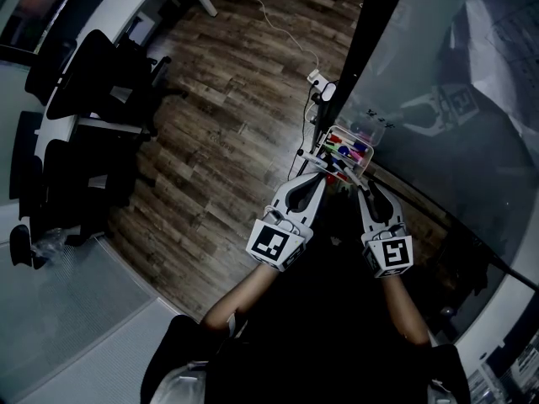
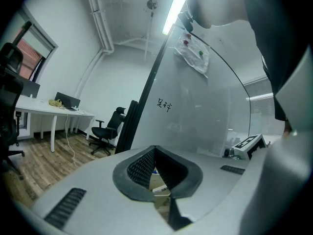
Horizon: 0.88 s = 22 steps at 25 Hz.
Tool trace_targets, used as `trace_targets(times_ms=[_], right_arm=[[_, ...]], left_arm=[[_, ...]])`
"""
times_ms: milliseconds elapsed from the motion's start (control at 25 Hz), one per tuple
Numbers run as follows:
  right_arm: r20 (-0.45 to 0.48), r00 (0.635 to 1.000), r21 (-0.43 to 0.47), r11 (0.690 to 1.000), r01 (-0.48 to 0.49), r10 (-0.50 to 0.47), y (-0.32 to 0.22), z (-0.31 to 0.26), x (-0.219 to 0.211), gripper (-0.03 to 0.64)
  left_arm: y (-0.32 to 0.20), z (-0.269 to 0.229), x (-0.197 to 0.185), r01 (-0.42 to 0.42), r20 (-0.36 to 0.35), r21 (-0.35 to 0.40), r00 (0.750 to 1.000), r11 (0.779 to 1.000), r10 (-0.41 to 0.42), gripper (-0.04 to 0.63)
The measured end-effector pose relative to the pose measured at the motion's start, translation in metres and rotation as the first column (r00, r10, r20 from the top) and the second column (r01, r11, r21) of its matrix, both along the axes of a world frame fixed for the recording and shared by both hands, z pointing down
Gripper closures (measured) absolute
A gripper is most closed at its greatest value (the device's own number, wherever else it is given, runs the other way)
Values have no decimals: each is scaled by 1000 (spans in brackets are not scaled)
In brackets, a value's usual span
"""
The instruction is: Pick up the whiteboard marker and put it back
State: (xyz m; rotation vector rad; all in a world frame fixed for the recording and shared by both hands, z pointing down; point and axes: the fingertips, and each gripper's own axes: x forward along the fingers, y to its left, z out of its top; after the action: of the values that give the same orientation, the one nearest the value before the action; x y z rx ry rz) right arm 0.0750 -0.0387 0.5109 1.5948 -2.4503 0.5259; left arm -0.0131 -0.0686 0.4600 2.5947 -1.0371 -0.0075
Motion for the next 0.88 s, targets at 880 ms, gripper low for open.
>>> trace_targets(times_ms=[880], right_arm=[[15, 1000, 43, 999, -26, 25, 13, -8, 4, 531]], left_arm=[[10, -3, -4, -10, -5, 26, 1000, 1000, 10, 588]])
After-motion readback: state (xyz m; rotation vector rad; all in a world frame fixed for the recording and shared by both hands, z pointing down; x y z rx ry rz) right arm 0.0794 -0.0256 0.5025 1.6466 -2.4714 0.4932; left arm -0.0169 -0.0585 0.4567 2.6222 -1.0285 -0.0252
